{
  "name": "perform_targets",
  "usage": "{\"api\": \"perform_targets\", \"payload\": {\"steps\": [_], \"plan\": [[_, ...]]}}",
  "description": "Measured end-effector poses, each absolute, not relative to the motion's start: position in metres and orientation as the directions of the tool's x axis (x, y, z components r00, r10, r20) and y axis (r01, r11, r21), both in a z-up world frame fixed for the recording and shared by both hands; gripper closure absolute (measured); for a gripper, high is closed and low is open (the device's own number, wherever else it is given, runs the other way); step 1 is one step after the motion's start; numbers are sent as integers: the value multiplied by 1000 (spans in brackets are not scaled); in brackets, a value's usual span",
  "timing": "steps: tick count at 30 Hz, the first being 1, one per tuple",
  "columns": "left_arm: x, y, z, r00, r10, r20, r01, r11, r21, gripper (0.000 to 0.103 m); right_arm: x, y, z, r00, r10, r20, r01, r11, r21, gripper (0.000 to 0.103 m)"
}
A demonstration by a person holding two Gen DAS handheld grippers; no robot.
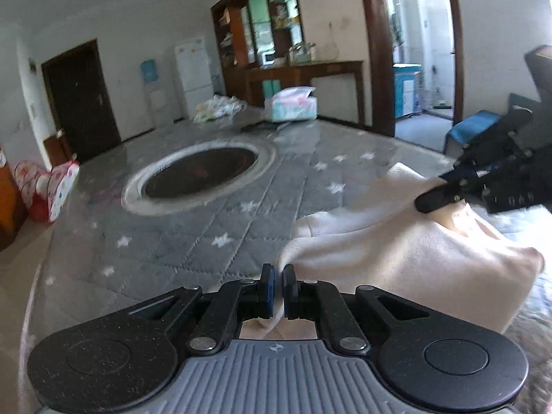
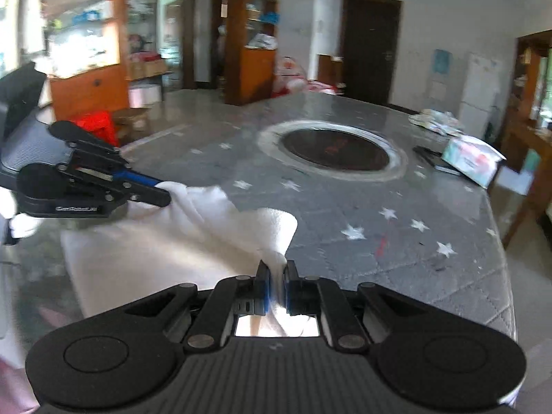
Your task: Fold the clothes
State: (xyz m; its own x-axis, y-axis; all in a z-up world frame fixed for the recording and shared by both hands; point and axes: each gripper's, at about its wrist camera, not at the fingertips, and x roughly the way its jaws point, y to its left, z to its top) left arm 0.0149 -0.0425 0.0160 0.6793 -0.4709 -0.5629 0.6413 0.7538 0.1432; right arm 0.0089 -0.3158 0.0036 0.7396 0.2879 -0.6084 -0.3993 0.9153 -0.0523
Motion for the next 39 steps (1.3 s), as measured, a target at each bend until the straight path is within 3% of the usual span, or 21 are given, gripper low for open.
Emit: {"api": "perform_targets", "payload": {"steps": [10, 14, 20, 32, 39], "plan": [[29, -39, 5, 749, -386, -538, 532, 835, 141, 80, 14, -328, -7, 754, 243, -610, -292, 956, 20, 77], [20, -32, 17, 774, -385, -503, 501, 858, 115, 79, 9, -324, 8, 774, 242, -585, -294, 956, 6, 77], [-8, -33, 13, 722, -439, -535, 563, 822, 87, 79, 12, -300, 17, 729, 346, -591, -397, 917, 46, 77], [-51, -34, 8, 629, -521, -577, 649, 761, 21, 79, 51, -285, -13, 690, 286, -665, -322, 944, 71, 77], [-49, -23, 9, 644, -510, -570, 612, 791, -17, 73, 46, -256, 1, 680, 345, -648, -428, 903, 32, 77]]}}
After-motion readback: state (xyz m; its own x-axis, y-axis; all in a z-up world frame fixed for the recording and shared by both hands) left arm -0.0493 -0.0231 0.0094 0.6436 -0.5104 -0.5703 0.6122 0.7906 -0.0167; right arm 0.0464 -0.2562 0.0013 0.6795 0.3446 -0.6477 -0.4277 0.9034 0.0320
